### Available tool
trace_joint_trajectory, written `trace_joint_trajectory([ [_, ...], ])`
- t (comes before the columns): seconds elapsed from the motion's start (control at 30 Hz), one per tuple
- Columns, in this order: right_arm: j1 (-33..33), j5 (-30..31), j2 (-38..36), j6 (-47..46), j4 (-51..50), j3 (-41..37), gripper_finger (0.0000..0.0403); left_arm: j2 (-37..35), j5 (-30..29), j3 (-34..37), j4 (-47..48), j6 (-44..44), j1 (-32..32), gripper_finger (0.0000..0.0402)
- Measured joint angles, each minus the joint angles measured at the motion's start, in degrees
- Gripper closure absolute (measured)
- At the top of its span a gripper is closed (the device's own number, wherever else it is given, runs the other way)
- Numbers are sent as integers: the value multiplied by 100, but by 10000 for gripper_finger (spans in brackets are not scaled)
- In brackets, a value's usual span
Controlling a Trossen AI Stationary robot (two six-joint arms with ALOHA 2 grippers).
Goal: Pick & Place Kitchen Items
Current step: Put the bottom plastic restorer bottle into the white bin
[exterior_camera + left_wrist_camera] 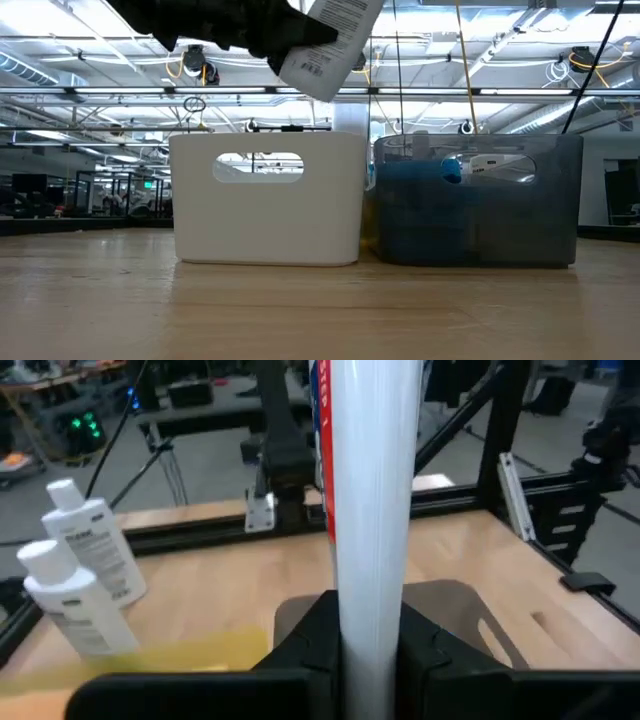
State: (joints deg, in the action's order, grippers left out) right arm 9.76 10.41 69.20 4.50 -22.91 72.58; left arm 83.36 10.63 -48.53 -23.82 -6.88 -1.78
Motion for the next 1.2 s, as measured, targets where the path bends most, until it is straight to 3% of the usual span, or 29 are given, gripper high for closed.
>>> trace_joint_trajectory([
  [0.17,-2,440,-485,17,-630,-96,234,-88,428,44,-437,-7,-286,363],
  [0.3,-2,772,-915,-15,-49,-858,239,-79,948,441,-1481,244,-685,363],
  [0.4,-4,894,-1199,115,1234,-1771,244,-84,1273,865,-2627,530,-980,363],
  [0.5,-48,1204,-1192,351,3561,-2909,247,-77,1790,1192,-3654,1085,-1280,363],
  [0.63,-541,594,-571,452,6137,-3819,245,-93,1985,1272,-4106,1461,-1381,363],
  [0.73,-999,-204,76,213,6931,-3824,236,-79,1973,1283,-4048,1459,-1357,362],
  [0.93,-1394,-1100,1293,-210,7389,-3099,191,-82,1931,1283,-4037,1447,-1350,360],
  [1.2,-1308,-1328,2226,-626,7395,-2161,106,-82,1761,1283,-3897,1262,-1288,358],
])
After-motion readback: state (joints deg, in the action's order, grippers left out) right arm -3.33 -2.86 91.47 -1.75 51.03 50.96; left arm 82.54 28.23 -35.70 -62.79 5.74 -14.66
